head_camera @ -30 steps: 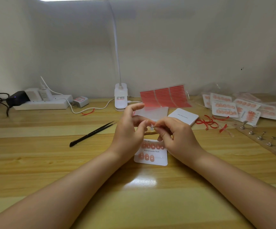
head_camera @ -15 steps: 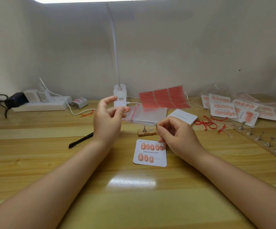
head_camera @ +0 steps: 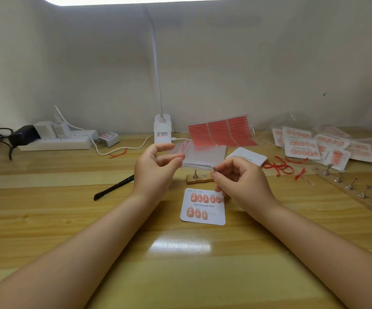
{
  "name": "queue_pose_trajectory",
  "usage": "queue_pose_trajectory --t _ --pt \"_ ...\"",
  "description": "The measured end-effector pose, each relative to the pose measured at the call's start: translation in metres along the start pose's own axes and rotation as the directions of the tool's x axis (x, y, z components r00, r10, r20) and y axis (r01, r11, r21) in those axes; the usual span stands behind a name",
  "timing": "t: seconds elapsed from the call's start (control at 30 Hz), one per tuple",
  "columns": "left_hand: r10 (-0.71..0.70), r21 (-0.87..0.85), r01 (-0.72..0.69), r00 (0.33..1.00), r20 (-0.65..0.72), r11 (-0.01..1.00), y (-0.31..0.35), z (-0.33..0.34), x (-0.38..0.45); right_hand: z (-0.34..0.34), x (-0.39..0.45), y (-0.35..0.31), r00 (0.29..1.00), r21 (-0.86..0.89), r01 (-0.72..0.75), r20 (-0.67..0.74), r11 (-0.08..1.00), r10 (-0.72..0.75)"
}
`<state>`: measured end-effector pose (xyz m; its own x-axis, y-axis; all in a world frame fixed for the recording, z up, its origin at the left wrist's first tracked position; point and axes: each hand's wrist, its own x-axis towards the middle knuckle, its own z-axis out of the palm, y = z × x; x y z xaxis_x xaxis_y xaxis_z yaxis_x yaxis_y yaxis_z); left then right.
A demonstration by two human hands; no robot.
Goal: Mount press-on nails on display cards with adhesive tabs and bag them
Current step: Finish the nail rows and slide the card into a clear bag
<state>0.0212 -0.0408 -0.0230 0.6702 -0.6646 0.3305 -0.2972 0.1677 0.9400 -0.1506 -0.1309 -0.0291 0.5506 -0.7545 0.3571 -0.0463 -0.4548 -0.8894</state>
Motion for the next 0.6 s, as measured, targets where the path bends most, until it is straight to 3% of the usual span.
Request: queue_pose_trajectory --t 0.33,0.6 --pt "0.142 0.238 -0.164 0.984 0.107 0.957 -0.003 0.009 -0.006 0.001 0.000 0.002 1.000 -0.031 0.027 0.011 0.999 -0.026" --pt "0.104 0.413 -0.158 0.983 0.151 0.897 -0.007 0.013 -0.005 0.004 0.005 0.002 0.998 -0.237 0.053 -0.024 0.970 -0.060"
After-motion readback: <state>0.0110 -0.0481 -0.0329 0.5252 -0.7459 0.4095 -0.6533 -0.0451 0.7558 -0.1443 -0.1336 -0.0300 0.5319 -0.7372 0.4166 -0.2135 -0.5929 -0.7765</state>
